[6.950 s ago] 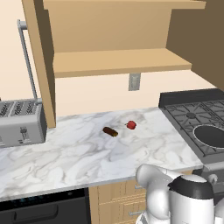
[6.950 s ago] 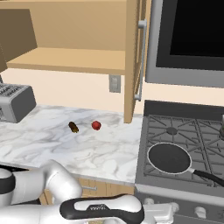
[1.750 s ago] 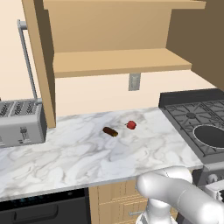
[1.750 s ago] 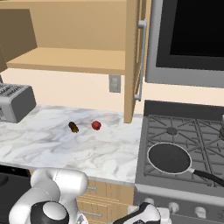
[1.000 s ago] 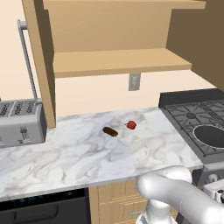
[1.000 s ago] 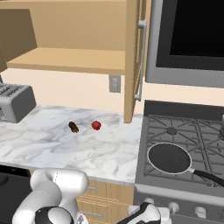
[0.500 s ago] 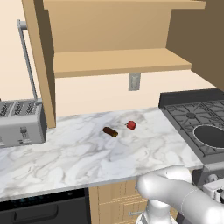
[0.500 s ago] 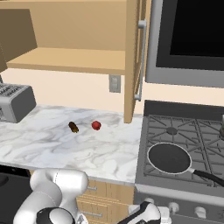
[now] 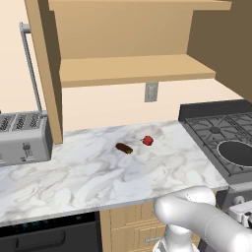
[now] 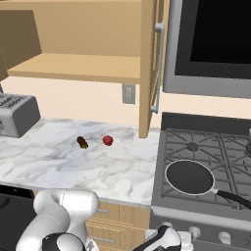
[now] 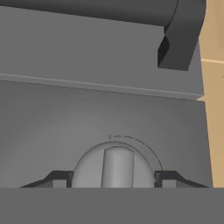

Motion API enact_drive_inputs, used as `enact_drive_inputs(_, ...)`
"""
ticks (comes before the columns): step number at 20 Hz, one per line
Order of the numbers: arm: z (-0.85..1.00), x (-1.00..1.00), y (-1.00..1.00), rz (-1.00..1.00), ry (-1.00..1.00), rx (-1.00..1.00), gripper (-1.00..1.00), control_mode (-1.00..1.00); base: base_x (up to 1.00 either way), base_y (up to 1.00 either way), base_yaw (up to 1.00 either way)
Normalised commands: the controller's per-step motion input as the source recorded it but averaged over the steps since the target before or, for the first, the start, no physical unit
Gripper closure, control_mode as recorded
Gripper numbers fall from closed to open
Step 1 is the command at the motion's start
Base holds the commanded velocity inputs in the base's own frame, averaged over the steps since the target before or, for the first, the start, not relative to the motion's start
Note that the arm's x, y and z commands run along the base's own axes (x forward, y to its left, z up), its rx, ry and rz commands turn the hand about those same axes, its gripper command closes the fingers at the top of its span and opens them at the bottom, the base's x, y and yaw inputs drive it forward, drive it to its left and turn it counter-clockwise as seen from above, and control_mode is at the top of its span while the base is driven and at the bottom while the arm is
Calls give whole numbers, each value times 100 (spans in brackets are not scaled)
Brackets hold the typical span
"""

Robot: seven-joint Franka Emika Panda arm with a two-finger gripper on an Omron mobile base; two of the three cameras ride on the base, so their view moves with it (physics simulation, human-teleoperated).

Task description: Pick the pan from the cabinet and place it on the stove. Then turn on the stove burner for the pan.

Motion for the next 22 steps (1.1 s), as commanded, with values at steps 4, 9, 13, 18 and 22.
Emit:
enact_drive_inputs(4,-17,0,4,0,1,-12,100,-100,0,0,0)
enact_drive_inputs(9,-2,-2,-1,0,-1,-14,100,-100,0,0,0)
enact_drive_inputs(13,0,-7,-4,0,-4,-15,100,-100,0,0,0)
enact_drive_inputs(18,0,-9,0,0,-3,-17,100,-100,0,0,0)
enact_drive_inputs(22,0,-13,0,0,-1,-23,100,-100,0,0,0)
